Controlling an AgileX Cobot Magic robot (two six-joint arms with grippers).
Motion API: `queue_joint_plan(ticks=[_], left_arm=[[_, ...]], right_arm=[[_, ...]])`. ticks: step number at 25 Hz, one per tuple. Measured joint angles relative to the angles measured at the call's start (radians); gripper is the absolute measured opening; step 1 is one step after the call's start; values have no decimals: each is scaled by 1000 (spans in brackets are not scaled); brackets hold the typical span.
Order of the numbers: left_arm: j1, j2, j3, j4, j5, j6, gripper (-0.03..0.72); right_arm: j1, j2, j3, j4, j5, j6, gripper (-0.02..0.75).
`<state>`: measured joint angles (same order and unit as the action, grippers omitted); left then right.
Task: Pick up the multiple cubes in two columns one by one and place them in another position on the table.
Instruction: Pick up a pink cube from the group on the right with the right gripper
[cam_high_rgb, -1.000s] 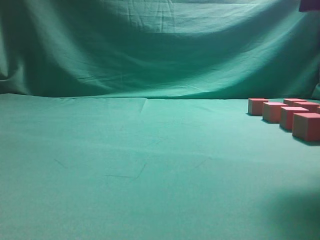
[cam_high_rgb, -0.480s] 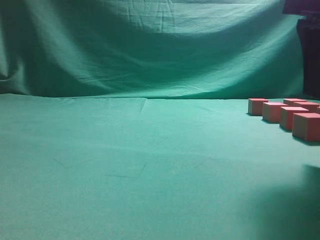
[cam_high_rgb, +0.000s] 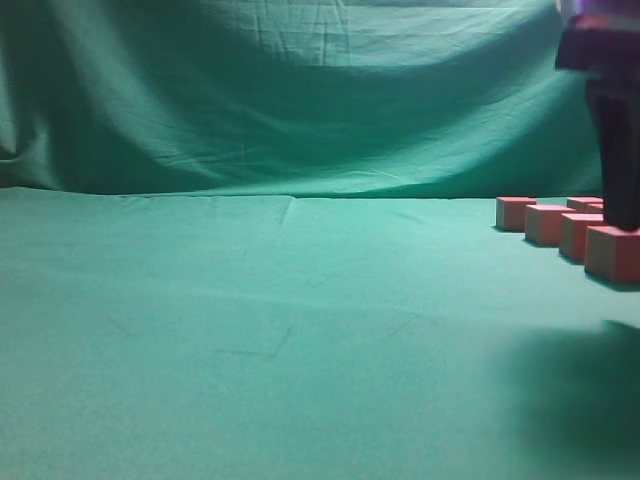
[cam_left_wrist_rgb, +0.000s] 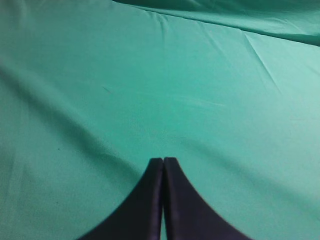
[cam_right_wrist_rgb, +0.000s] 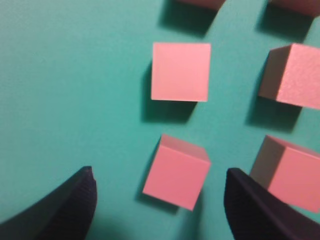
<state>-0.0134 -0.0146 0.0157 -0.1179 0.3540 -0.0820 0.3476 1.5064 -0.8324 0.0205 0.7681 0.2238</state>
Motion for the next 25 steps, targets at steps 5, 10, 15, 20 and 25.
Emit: queue_joint_plan(ticks=[5, 10, 15, 20, 25], left_arm=[[0, 0, 0, 0, 0, 0, 0], [0, 0, 0, 0, 0, 0, 0], [0, 0, 0, 0, 0, 0, 0], [0, 0, 0, 0, 0, 0, 0], [0, 0, 0, 0, 0, 0, 0]], right_arm=[[0, 85, -2, -19, -17, 35, 487], [0, 136, -2, -21, -34, 41, 487], [0, 145, -4, -23, -38, 42, 253], [0, 146, -45, -24, 50, 25, 255], [0, 147, -215, -9, 286, -75, 255]])
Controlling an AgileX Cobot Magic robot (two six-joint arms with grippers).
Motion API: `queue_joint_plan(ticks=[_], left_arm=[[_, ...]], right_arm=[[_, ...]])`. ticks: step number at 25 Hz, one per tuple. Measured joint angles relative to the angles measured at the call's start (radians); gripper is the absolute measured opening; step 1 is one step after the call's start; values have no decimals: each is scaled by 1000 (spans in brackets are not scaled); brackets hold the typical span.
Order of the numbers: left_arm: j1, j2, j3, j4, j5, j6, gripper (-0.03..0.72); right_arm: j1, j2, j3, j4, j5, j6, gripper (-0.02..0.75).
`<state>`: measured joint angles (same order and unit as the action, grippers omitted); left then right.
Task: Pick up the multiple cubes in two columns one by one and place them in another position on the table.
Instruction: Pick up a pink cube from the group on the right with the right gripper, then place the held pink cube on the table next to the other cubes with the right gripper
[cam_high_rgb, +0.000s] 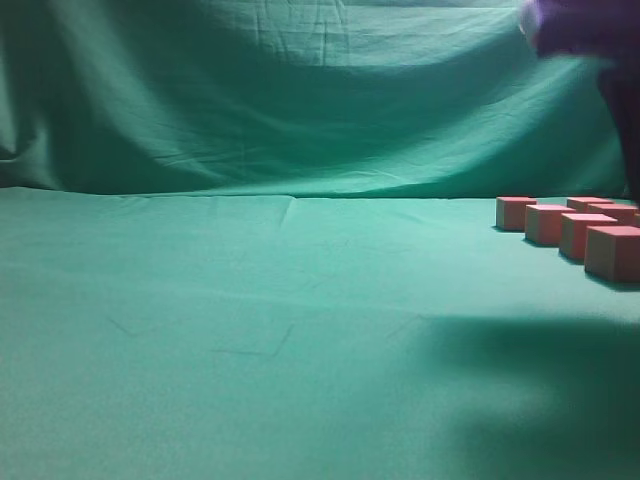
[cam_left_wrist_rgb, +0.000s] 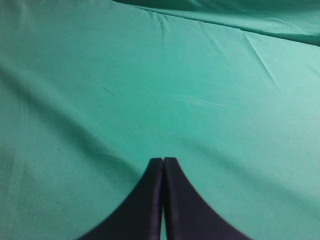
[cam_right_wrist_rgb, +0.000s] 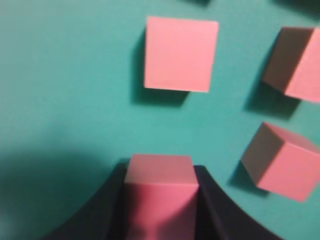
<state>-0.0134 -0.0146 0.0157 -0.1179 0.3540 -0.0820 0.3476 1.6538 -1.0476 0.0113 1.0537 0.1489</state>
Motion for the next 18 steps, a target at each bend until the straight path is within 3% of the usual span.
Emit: queue_joint_plan(ticks=[3, 9, 18], left_arm=[[0, 0, 0, 0, 0, 0, 0], [0, 0, 0, 0, 0, 0, 0], [0, 0, 0, 0, 0, 0, 0]], right_arm=[[0, 3, -119, 36, 71, -111, 255], [0, 31, -306, 148, 68, -394, 255], [32, 246, -522, 201, 101, -560, 255]])
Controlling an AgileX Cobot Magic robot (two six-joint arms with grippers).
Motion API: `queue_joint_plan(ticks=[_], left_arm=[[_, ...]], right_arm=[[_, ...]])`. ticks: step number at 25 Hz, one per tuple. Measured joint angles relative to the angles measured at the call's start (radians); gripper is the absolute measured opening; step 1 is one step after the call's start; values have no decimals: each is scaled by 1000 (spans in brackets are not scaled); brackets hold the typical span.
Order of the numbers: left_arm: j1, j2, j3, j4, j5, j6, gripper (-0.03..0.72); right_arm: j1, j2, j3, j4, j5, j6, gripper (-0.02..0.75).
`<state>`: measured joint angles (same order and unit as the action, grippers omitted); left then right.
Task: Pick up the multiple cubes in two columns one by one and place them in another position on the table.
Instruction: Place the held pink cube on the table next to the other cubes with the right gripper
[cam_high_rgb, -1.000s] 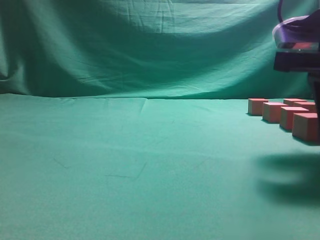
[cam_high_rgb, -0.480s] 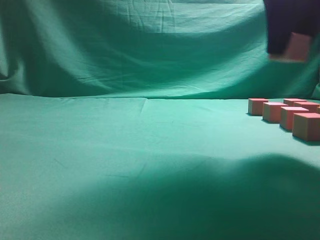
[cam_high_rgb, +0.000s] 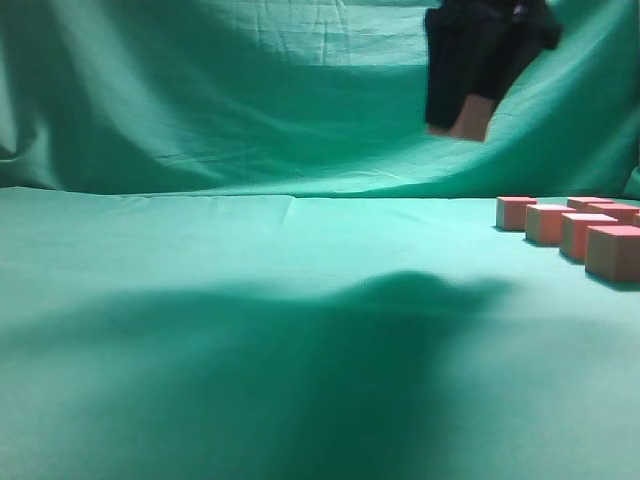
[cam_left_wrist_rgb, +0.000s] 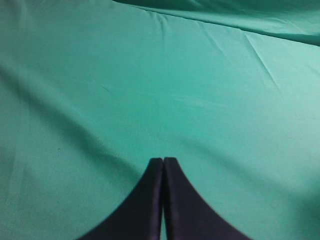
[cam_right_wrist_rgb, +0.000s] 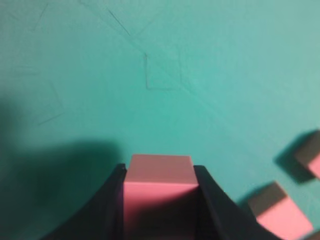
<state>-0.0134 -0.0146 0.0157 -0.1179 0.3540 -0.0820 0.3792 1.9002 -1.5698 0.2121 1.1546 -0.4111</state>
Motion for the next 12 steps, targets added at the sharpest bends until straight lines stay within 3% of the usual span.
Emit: queue_joint_plan(ticks=[6, 12], left_arm=[[0, 0, 0, 0, 0, 0, 0], [0, 0, 0, 0, 0, 0, 0]], right_arm=[[112, 140, -127, -116, 4, -5, 255], [131, 229, -202, -167, 2, 30, 255]])
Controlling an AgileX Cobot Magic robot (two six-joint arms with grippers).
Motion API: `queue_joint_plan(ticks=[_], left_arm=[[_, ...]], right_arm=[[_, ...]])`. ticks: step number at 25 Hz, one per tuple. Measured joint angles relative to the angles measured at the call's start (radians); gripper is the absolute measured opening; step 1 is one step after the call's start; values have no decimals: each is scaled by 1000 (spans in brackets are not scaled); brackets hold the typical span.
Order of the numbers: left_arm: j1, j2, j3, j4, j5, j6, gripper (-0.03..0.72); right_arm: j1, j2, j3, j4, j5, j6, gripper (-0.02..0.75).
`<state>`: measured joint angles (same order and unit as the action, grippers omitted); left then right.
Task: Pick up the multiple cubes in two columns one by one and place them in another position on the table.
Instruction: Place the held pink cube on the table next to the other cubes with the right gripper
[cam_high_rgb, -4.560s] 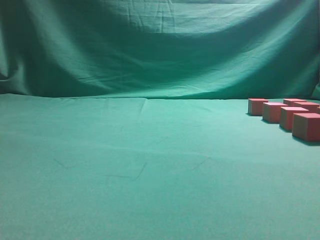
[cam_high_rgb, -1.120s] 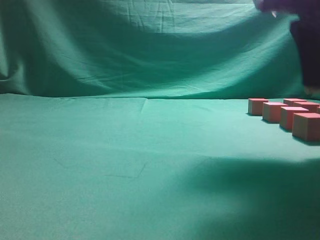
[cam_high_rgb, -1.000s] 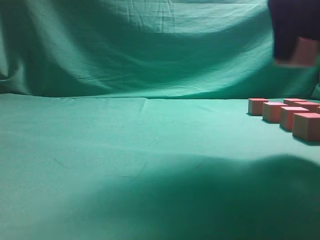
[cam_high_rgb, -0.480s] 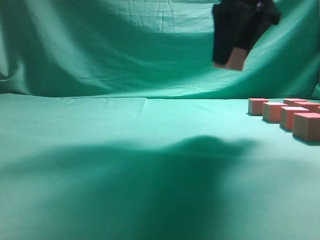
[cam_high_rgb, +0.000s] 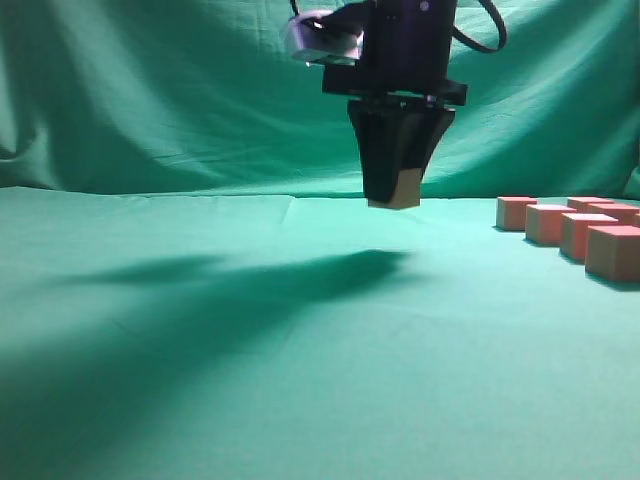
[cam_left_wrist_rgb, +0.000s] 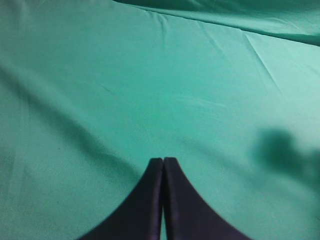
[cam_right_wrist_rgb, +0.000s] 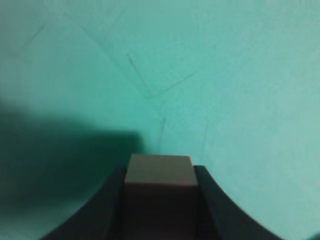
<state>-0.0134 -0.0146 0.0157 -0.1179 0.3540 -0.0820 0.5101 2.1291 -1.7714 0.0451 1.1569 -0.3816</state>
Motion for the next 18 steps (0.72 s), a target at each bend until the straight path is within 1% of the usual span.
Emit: queue_joint_plan(ticks=[5, 18], left_arm=[[0, 0, 0, 0, 0, 0, 0], [0, 0, 0, 0, 0, 0, 0]], right_arm=[[0, 34, -8, -26, -10, 21, 255], [0, 60, -10, -26, -65, 27, 255]])
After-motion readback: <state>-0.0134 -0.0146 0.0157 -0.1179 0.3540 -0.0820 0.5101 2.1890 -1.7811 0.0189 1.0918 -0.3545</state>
